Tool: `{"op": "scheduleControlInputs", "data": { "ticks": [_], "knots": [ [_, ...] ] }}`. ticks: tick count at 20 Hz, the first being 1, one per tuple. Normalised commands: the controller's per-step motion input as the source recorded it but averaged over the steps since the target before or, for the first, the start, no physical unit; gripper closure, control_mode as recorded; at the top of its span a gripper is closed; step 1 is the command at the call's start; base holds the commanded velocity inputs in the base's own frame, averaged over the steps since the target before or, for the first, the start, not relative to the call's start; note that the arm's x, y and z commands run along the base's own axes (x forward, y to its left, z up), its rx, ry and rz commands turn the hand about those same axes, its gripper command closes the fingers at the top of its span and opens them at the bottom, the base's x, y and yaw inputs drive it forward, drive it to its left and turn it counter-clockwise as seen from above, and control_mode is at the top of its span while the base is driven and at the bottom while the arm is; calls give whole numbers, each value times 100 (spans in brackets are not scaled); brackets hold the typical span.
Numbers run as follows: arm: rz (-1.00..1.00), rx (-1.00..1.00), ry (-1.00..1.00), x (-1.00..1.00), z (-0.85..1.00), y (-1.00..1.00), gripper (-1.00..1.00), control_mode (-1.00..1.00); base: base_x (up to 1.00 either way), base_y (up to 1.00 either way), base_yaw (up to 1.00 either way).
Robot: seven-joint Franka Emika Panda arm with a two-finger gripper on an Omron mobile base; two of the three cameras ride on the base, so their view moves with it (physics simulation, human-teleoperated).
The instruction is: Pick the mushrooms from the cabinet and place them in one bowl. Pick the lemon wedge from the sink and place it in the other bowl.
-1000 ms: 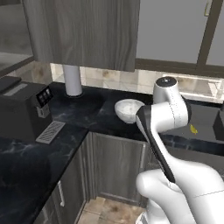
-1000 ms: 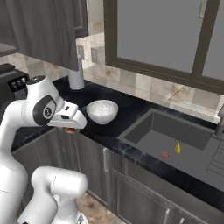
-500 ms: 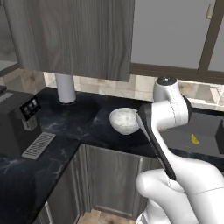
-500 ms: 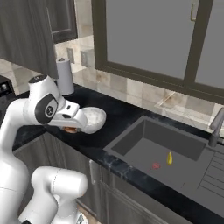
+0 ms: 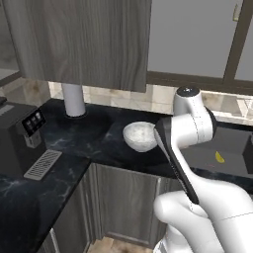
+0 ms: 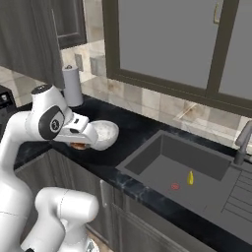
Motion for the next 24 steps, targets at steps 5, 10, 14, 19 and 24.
{"op": "scheduleControlInputs", "data": {
  "ticks": [5,10,14,19,24],
  "knots": [
    [0,0,0,0,0,0,100,100,24,-11,-8],
    [0,0,0,0,0,0,100,100,24,0,-17],
    [0,0,0,0,0,0,100,100,34,-16,-8],
    [0,0,0,0,0,0,100,100,39,-30,-13],
    [0,0,0,0,0,0,100,100,41,-15,-16]
  ]
}}
